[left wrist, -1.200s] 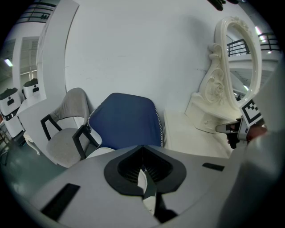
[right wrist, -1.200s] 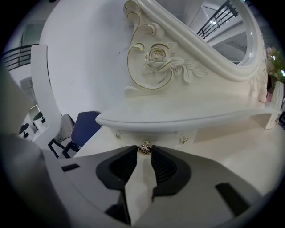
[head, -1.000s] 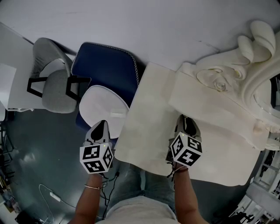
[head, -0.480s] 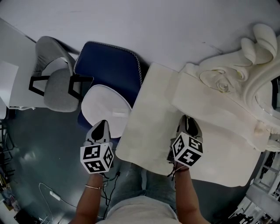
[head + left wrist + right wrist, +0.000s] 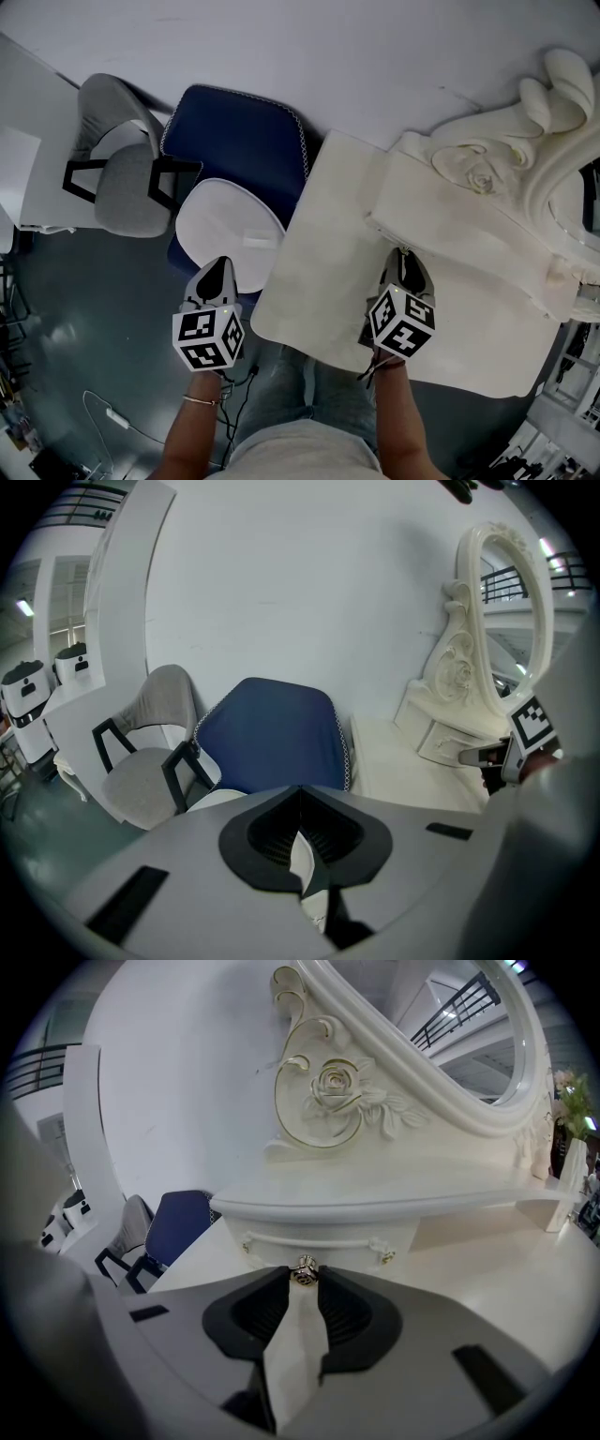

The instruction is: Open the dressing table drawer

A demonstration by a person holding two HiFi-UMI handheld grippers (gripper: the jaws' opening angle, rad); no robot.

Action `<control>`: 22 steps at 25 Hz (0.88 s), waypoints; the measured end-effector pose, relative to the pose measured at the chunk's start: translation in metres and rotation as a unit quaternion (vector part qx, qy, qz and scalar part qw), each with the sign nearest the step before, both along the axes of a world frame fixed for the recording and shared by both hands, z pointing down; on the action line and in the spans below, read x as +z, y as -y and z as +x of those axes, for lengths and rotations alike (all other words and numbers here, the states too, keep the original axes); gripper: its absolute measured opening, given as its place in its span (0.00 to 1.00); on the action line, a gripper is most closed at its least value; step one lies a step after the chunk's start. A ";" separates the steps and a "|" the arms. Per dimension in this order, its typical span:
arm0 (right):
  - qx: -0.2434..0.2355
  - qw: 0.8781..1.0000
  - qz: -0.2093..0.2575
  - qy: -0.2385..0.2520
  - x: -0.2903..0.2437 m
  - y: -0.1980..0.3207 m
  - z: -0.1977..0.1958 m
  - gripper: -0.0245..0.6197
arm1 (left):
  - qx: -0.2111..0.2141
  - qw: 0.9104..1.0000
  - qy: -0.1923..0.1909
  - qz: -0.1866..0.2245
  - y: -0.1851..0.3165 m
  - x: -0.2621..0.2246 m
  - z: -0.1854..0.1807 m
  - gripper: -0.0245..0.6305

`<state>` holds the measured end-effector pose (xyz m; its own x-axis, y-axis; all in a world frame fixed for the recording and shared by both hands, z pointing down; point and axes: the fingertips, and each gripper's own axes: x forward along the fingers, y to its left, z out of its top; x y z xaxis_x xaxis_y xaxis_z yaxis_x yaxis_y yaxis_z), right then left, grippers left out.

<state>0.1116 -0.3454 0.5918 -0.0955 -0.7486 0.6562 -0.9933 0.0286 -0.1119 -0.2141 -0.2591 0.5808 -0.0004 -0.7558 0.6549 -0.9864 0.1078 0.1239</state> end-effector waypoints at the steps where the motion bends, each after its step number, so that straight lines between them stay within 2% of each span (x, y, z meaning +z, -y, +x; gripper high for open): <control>1: 0.000 1.000 0.000 -0.001 0.000 -0.001 0.000 0.20 | 0.000 1.000 0.000 0.000 -0.001 0.000 0.000 0.07; 22: 0.001 1.000 -0.002 -0.008 0.001 -0.021 -0.003 0.20 | 0.009 1.000 -0.006 -0.002 -0.013 0.005 -0.004 0.07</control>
<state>0.1089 -0.3240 0.5923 -0.0843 -0.7463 0.6602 -0.9949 0.0267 -0.0969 -0.2176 -0.2465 0.5856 0.0212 -0.7528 0.6579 -0.9867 0.0902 0.1350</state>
